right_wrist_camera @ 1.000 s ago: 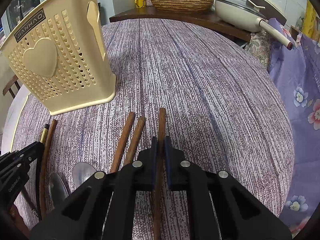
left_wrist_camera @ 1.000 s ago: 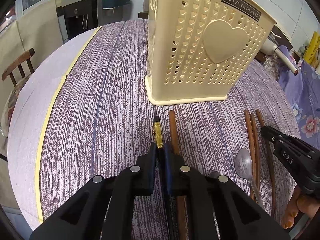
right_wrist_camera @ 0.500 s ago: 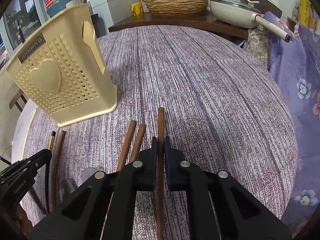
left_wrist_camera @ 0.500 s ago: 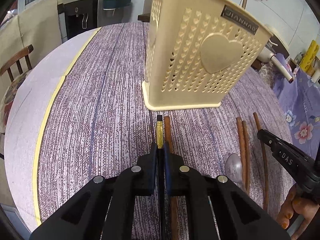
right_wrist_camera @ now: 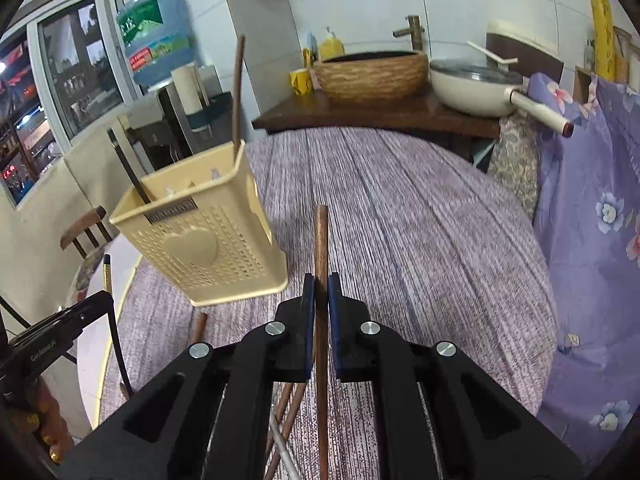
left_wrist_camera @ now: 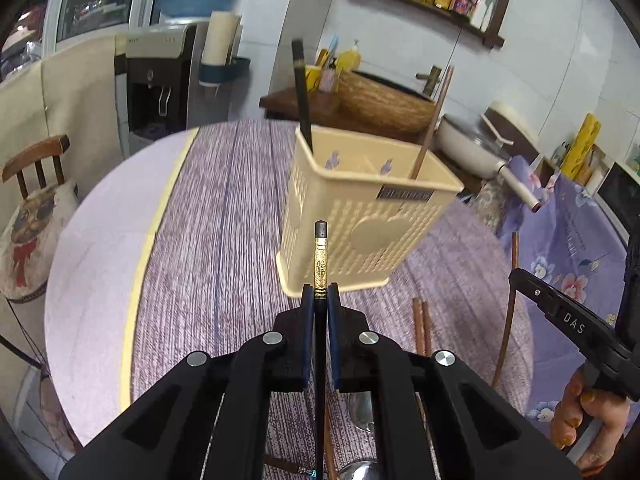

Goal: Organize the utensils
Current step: 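Lift both held chopsticks and carry them over the cream basket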

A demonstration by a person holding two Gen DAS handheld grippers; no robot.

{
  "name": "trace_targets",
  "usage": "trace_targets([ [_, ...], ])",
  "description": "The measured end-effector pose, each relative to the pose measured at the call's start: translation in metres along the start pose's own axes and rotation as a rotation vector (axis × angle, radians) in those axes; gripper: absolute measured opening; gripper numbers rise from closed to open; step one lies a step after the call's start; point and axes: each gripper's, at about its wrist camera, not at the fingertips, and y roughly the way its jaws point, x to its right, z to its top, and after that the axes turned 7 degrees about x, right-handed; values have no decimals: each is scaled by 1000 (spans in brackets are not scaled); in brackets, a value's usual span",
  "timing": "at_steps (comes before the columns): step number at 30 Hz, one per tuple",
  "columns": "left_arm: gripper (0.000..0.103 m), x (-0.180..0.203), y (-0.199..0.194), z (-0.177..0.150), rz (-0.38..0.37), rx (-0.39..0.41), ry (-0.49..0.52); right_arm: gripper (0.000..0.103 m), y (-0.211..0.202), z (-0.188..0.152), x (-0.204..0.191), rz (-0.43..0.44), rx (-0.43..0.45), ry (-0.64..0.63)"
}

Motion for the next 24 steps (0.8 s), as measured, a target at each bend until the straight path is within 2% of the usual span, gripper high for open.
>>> trace_targets([
  [10, 8, 3, -33, 19, -21, 84, 29, 8, -46, 21, -8, 38, 63, -39],
  [24, 8, 6, -51, 33, -21, 123, 47, 8, -63, 35, -21, 78, 82, -65],
])
